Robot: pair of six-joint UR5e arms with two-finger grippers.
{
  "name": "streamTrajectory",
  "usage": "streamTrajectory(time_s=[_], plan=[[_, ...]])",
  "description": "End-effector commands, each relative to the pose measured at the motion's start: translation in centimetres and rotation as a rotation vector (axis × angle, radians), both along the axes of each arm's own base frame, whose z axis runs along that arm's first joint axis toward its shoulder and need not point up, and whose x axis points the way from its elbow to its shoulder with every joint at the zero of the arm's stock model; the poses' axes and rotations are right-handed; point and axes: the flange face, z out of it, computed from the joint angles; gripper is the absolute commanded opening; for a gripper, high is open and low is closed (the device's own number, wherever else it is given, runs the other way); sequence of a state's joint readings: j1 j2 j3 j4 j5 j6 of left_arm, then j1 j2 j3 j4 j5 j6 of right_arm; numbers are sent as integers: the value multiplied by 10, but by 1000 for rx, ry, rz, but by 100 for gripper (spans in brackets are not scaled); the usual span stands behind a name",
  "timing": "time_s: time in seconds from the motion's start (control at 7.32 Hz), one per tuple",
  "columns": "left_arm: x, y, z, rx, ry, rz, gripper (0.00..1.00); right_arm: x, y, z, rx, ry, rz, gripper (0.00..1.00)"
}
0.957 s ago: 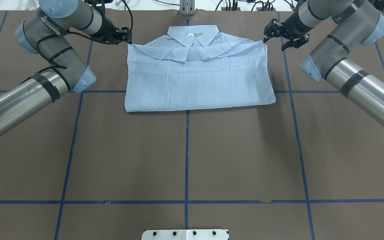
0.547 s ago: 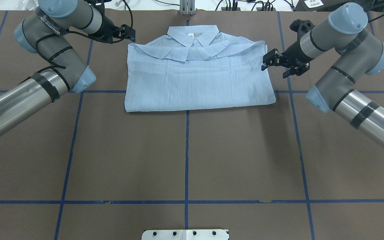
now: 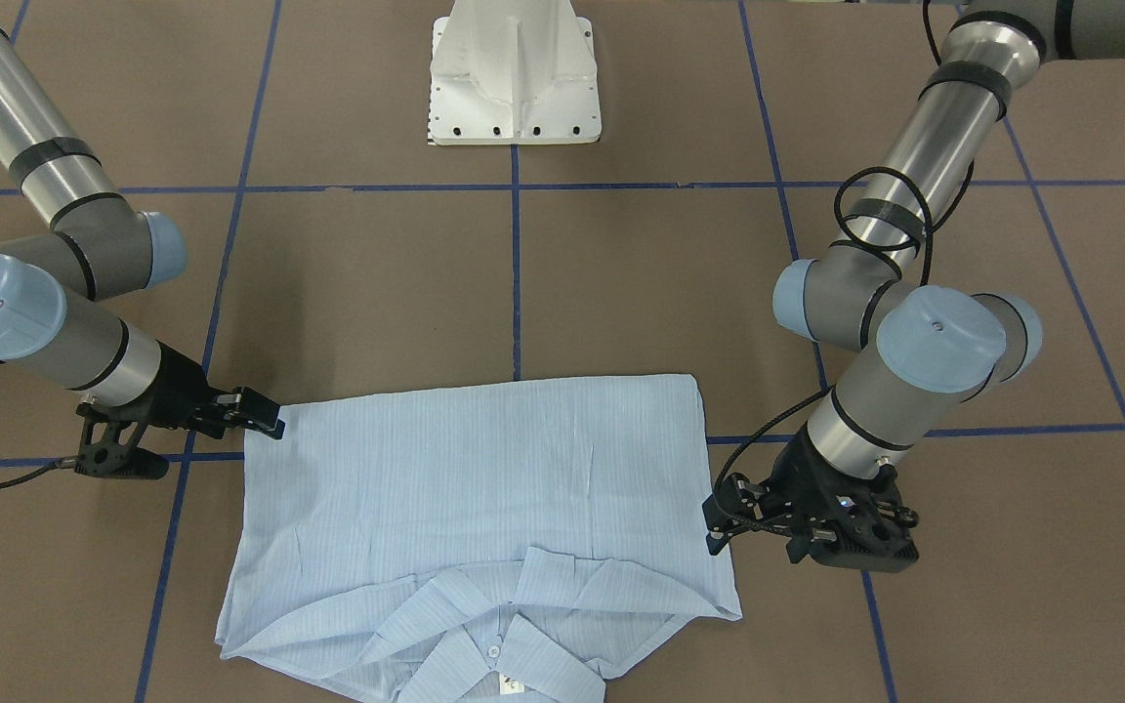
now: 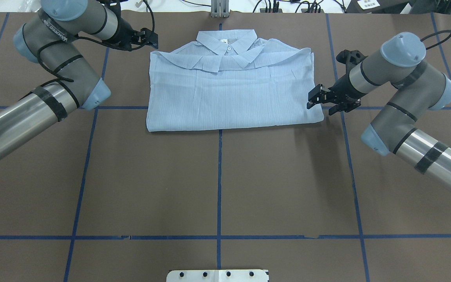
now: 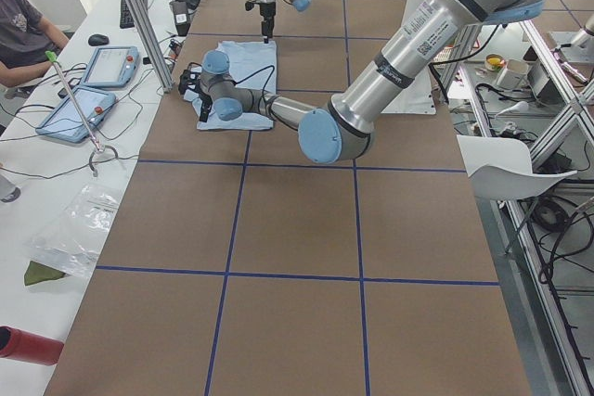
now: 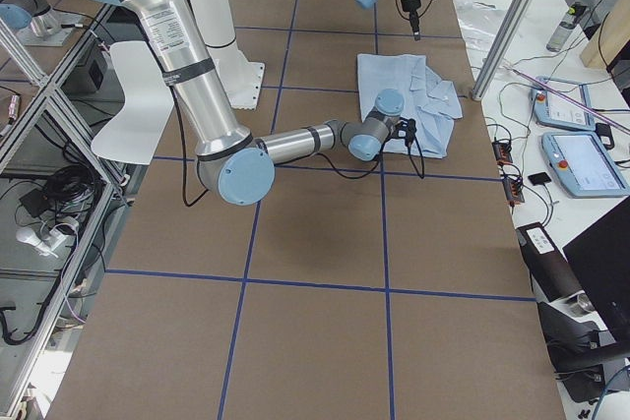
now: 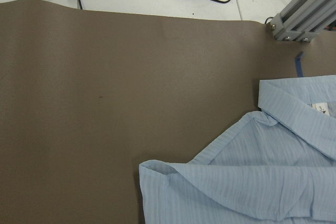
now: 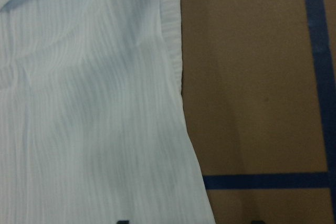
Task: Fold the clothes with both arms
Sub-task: 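Move the right gripper to the folded shirt's side edge and grasp it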
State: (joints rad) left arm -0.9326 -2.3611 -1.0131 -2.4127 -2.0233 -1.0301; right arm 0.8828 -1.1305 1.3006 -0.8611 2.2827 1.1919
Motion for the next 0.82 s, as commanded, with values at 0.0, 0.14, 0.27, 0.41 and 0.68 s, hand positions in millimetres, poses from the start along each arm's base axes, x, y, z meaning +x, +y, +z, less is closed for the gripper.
streamTrajectory(time_s=[0.0,0.14,0.27,0.41,0.68], plan=[[0,0,1,-2,-1,0,99,-4,2,-1,-2,-3,-12,31],[0,0,1,-2,-1,0,99,0,-1,-2,-3,-5,-7,21],[-1,1,3,-2,-1,0,99,5,-3,-3,-7,-12,-11,20],[-1,1,6,-4,-2,0,99,8,-4,-2,-9,-14,-12,11],[-1,1,6,-21,6,-10,99,10,-1,0,-9,-18,-17,0]])
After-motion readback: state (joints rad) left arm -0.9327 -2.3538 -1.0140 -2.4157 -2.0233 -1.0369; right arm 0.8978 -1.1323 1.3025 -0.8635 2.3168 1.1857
